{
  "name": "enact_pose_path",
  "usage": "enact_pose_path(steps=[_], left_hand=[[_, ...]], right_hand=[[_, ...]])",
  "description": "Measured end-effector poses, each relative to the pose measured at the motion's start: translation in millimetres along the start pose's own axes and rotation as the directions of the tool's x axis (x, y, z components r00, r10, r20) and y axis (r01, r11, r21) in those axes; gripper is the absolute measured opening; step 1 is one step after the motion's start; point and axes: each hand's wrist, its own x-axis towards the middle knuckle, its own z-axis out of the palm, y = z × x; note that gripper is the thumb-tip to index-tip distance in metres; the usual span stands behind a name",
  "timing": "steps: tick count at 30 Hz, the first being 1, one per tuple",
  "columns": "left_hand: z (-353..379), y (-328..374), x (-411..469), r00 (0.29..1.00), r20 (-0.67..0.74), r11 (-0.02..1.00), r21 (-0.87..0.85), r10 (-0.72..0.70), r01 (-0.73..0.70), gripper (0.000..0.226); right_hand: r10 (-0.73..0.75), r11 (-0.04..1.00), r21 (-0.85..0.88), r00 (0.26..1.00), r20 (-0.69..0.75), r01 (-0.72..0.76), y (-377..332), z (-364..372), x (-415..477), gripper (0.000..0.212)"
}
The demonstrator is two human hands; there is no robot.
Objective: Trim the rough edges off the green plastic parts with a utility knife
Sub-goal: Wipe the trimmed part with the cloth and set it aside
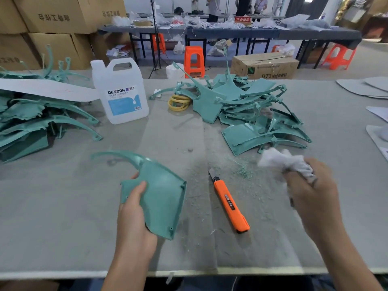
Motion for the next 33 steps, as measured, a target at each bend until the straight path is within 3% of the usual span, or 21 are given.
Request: enact_pose_path(steps=[3, 7, 10, 12, 16, 18, 21, 25, 31, 33], left_hand=[[5, 9, -11, 0.982, 0.189, 0.994, -0.108, -0.014, 0.035, 0.035], [18, 7, -18, 0.927, 0.374, 0.996, -0.09, 0.008, 0.027, 0.036], [27, 9, -5, 0.973, 0.231, 1.0, -0.005, -0.026, 0.027, 0.062], [27, 12, 6, 0.99, 0.117, 0.997, 0.027, -0.082, 0.079, 0.073], [19, 21, 19, 0.995, 0.045, 0.987, -0.134, 0.094, -0.087, 0.027], [16, 26, 19, 0.99, 0.082, 0.979, -0.174, 0.117, -0.101, 0.025], [16, 27, 17, 0.985, 0.137, 0.982, -0.173, 0.107, -0.083, 0.027], [30, 19, 9, 0.976, 0.152, 0.981, -0.139, 0.156, -0.135, 0.031], [44, 16, 8, 0.933, 0.098, 0.938, -0.048, 0.346, -0.343, 0.022], [39, 30, 13, 0.918, 0.102, 0.923, -0.055, 0.384, -0.38, 0.021]], right_hand=[[-0.029, 0.958, 0.286, 0.99, 0.14, -0.013, -38, 41, -8, 0.002], [-0.112, 0.919, 0.393, 0.931, 0.348, -0.037, -72, 98, -35, 0.034], [-0.267, 0.906, 0.418, 0.847, 0.459, 0.059, -87, 126, -83, 0.057], [-0.356, 0.908, 0.374, 0.817, 0.453, 0.188, -78, 127, -109, 0.051], [-0.141, 0.957, 0.289, 0.808, 0.573, -0.038, -46, 103, -103, 0.021], [-0.007, 0.948, 0.275, 0.857, 0.515, -0.158, -38, 91, -89, 0.016], [0.097, 0.874, 0.406, 0.915, 0.391, -0.266, -46, 83, -62, 0.011], [0.12, 0.744, 0.518, 0.847, 0.517, -0.422, -70, 96, -55, 0.016], [0.056, 0.942, 0.278, 0.905, 0.422, -0.188, -62, 137, -100, 0.012], [0.081, 0.955, 0.224, 0.9, 0.429, -0.193, -51, 130, -103, 0.013]])
